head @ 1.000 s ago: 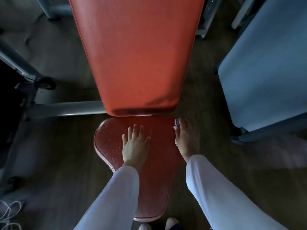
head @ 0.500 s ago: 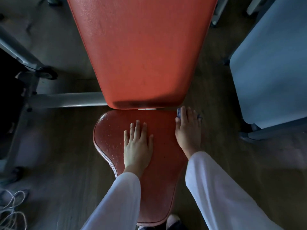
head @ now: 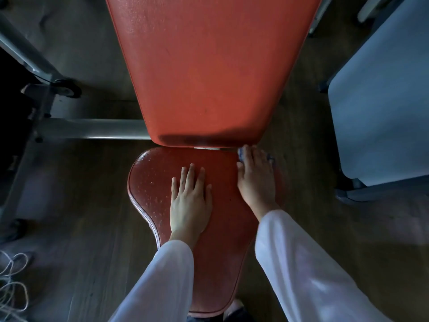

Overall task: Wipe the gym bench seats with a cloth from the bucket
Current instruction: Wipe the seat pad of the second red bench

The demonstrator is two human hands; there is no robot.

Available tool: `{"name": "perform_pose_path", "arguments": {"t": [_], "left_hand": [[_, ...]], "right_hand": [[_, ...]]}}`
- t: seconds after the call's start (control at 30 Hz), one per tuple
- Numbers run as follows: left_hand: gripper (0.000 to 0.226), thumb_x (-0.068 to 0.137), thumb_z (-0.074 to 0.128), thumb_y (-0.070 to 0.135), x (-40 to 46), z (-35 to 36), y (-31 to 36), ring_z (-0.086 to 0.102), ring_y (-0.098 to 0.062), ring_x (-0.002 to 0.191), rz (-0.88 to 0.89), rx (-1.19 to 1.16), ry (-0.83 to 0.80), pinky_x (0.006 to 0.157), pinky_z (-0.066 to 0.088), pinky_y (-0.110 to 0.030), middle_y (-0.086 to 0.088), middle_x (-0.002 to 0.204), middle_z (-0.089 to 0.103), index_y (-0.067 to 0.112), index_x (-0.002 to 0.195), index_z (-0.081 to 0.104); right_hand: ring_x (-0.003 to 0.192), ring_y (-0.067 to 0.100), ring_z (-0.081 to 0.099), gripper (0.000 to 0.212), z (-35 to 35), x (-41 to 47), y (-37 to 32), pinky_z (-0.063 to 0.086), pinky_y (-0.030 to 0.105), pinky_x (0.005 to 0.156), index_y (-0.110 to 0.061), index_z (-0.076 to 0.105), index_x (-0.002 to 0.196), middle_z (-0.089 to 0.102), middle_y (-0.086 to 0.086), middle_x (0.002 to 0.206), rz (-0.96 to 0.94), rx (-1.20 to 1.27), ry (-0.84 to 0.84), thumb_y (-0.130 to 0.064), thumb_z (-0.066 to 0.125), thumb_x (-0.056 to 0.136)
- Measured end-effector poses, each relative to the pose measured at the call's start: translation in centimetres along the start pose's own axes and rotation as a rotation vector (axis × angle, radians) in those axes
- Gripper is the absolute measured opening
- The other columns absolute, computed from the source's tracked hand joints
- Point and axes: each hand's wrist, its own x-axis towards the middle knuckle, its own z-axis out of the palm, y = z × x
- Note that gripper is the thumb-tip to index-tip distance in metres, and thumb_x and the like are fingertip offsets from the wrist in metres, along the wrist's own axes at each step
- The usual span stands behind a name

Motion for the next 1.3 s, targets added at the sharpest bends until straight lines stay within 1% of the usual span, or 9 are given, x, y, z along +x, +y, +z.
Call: {"name": "perform_pose_path", "arguments": {"t": [0.1, 0.2, 0.3, 0.4, 0.5, 0.73, 0.87, 1.03, 1.3], "left_hand": [[0.070, 0.085, 0.007, 0.043, 0.0, 0.0, -0.2, 0.016, -0.023, 0.144, -0.007, -0.010, 0.014, 0.116, 0.006, -0.037, -0.008, 0.152, 0.028, 0.015, 0.142, 0.037], [0.066, 0.088, 0.007, 0.040, -0.1, 0.1, -0.3, 0.012, -0.022, 0.144, -0.015, -0.025, 0.008, 0.116, 0.002, -0.033, -0.008, 0.153, 0.025, 0.015, 0.143, 0.034], [0.067, 0.087, 0.007, 0.041, -0.1, 0.1, -0.2, 0.013, -0.022, 0.144, -0.019, -0.028, 0.028, 0.115, 0.001, -0.032, -0.007, 0.153, 0.026, 0.016, 0.142, 0.035], [0.065, 0.089, 0.006, 0.040, -0.1, 0.0, -0.1, 0.008, -0.020, 0.145, -0.025, -0.016, 0.006, 0.114, -0.004, -0.030, -0.005, 0.155, 0.020, 0.017, 0.144, 0.031], [0.066, 0.088, 0.004, 0.041, -0.1, -0.1, 0.0, 0.006, -0.020, 0.145, -0.025, -0.012, 0.001, 0.114, -0.005, -0.030, -0.005, 0.155, 0.019, 0.018, 0.145, 0.029], [0.070, 0.085, 0.002, 0.041, 0.0, 0.0, -0.1, 0.011, -0.022, 0.145, -0.008, 0.007, 0.000, 0.116, 0.002, -0.034, -0.007, 0.154, 0.024, 0.015, 0.144, 0.032], [0.070, 0.086, 0.002, 0.042, -0.1, -0.2, 0.0, 0.008, -0.020, 0.145, -0.018, 0.005, 0.000, 0.114, -0.003, -0.031, -0.006, 0.155, 0.021, 0.017, 0.145, 0.030], [0.052, 0.096, 0.017, 0.032, -0.1, -0.3, 0.1, 0.003, -0.018, 0.145, -0.036, 0.004, -0.017, 0.116, -0.004, -0.031, -0.004, 0.156, 0.016, 0.018, 0.146, 0.027], [0.054, 0.095, 0.016, 0.032, -0.2, -0.4, 0.4, 0.006, -0.021, 0.145, -0.035, 0.004, -0.028, 0.117, 0.000, -0.035, -0.007, 0.155, 0.019, 0.015, 0.145, 0.029]], "right_hand": [[0.120, 0.035, 0.050, 0.051, 0.7, -1.4, -2.2, 0.037, 0.049, 0.100, -0.005, 0.051, 0.127, 0.055, 0.019, 0.129, -0.148, 0.029, -0.036, -0.030, 0.033, 0.087], [0.123, 0.031, 0.049, 0.046, -0.3, -5.3, -2.1, 0.037, 0.043, 0.102, -0.009, 0.052, 0.128, 0.055, 0.015, 0.130, -0.254, 0.055, -0.025, -0.028, 0.036, 0.090], [0.125, 0.029, 0.047, 0.046, -1.2, -6.4, 0.4, 0.032, 0.042, 0.104, -0.010, 0.050, 0.130, 0.053, 0.015, 0.132, -0.162, 0.056, 0.017, -0.028, 0.035, 0.090], [0.116, 0.037, 0.053, 0.047, -1.3, -3.1, 2.5, 0.040, 0.047, 0.098, -0.003, 0.053, 0.124, 0.057, 0.022, 0.123, -0.005, -0.004, 0.089, -0.025, 0.036, 0.086], [0.112, 0.040, 0.054, 0.052, -0.7, 0.6, 1.6, 0.042, 0.053, 0.094, -0.001, 0.054, 0.122, 0.058, 0.024, 0.120, 0.051, 0.018, 0.024, -0.028, 0.033, 0.084], [0.125, 0.029, 0.048, 0.047, -0.6, -4.4, -1.4, 0.037, 0.045, 0.102, -0.009, 0.050, 0.129, 0.054, 0.014, 0.131, -0.306, 0.103, -0.079, -0.029, 0.035, 0.090], [0.123, 0.029, 0.049, 0.046, -1.3, -4.9, 1.7, 0.033, 0.041, 0.105, -0.009, 0.051, 0.129, 0.055, 0.016, 0.130, -0.206, 0.108, 0.021, -0.026, 0.038, 0.089], [0.107, 0.039, 0.057, 0.046, -1.3, -0.4, 3.7, 0.046, 0.048, 0.090, 0.000, 0.055, 0.119, 0.060, 0.023, 0.116, 0.000, 0.068, 0.097, -0.025, 0.039, 0.084], [0.127, 0.027, 0.045, 0.044, -1.4, -5.2, 1.5, 0.032, 0.040, 0.105, -0.009, 0.051, 0.129, 0.054, 0.013, 0.132, -0.372, 0.166, -0.061, -0.026, 0.040, 0.089]]}}
